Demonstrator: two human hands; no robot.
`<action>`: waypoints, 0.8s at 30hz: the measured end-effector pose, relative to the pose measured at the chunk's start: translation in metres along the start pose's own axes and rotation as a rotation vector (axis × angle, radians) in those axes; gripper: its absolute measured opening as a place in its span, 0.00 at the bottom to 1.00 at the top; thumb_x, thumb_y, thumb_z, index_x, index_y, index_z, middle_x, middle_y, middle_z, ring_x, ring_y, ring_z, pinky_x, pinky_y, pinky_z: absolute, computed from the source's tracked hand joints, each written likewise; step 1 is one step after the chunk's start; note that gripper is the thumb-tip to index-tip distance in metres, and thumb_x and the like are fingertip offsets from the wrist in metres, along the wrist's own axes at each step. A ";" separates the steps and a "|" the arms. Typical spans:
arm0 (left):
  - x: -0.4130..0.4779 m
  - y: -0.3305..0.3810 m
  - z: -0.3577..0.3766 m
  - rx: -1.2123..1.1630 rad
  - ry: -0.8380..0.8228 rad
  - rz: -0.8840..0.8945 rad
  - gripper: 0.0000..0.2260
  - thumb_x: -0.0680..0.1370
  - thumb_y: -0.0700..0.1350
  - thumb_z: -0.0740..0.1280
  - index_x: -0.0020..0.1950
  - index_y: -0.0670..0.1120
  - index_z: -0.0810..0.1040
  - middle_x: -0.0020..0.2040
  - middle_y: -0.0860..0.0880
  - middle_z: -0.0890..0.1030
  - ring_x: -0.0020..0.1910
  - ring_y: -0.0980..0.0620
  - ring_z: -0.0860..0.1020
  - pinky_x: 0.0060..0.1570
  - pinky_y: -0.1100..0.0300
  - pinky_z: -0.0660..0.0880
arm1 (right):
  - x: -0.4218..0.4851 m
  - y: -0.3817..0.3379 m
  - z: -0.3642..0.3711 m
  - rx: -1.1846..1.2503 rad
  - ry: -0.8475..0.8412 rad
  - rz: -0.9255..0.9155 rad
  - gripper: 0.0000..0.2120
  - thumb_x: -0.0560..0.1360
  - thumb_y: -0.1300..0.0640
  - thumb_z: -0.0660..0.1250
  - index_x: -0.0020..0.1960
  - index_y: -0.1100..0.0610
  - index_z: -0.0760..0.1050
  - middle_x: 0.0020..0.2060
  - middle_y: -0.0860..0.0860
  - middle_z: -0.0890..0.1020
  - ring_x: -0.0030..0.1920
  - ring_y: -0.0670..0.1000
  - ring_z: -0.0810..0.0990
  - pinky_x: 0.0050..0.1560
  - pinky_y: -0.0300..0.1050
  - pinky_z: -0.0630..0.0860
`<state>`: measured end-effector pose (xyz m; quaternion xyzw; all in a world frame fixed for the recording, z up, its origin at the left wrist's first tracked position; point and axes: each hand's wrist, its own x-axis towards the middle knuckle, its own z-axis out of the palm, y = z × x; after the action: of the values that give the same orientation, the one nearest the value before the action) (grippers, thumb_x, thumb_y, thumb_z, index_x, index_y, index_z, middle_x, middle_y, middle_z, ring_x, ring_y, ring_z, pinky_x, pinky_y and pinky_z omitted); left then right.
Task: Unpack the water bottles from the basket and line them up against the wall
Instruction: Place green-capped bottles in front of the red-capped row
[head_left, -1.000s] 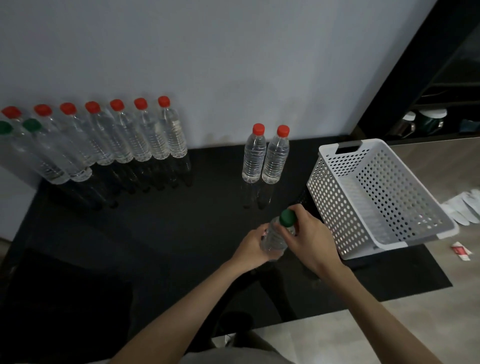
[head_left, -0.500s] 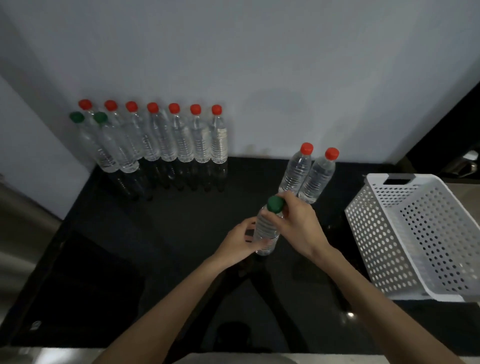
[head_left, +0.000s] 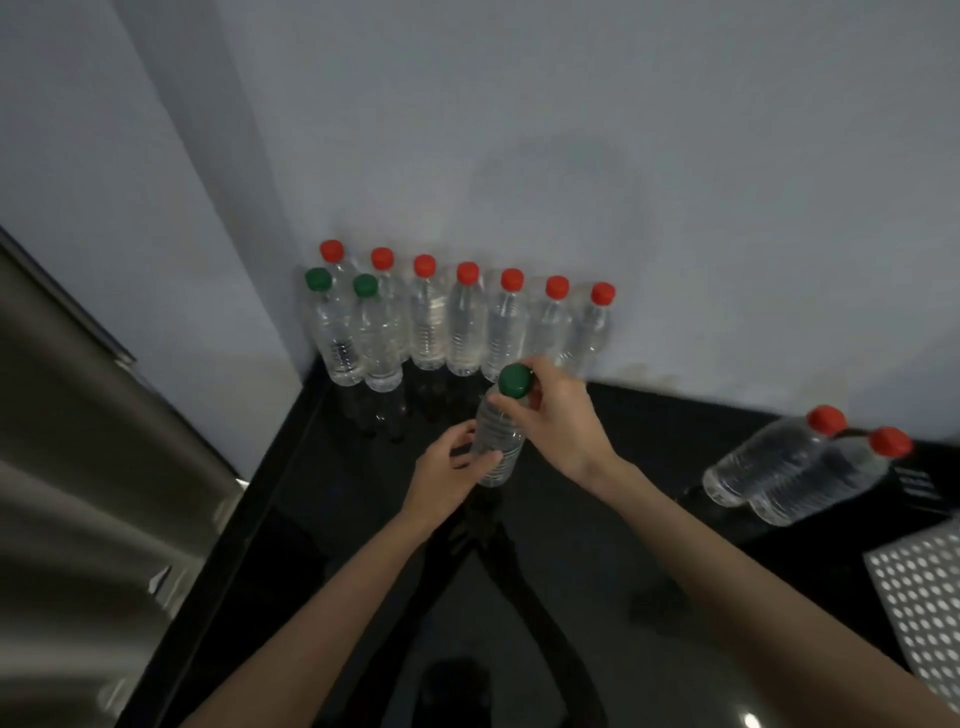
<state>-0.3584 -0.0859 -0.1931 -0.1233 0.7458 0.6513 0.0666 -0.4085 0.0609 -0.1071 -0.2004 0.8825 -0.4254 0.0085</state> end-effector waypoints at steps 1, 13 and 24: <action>0.008 0.001 -0.013 -0.013 0.012 -0.006 0.23 0.74 0.47 0.72 0.67 0.49 0.73 0.61 0.52 0.78 0.52 0.62 0.79 0.49 0.68 0.77 | 0.014 -0.004 0.011 -0.001 -0.001 0.000 0.12 0.74 0.54 0.71 0.55 0.56 0.73 0.41 0.47 0.78 0.38 0.42 0.75 0.39 0.36 0.73; 0.101 0.001 -0.103 -0.538 0.030 -0.470 0.17 0.78 0.42 0.68 0.67 0.45 0.74 0.52 0.46 0.80 0.60 0.44 0.77 0.59 0.54 0.74 | 0.144 -0.014 0.095 -0.106 -0.008 0.017 0.09 0.76 0.57 0.70 0.49 0.57 0.70 0.37 0.42 0.69 0.35 0.40 0.69 0.37 0.28 0.67; 0.142 -0.014 -0.112 -0.808 0.082 -0.531 0.22 0.81 0.32 0.57 0.74 0.44 0.65 0.72 0.39 0.68 0.70 0.40 0.68 0.62 0.50 0.71 | 0.188 0.003 0.128 -0.068 -0.045 0.086 0.12 0.76 0.57 0.69 0.56 0.60 0.70 0.45 0.50 0.75 0.38 0.41 0.72 0.36 0.31 0.68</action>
<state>-0.4842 -0.2121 -0.2277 -0.3508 0.3780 0.8439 0.1479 -0.5588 -0.1013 -0.1617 -0.1721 0.9037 -0.3900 0.0396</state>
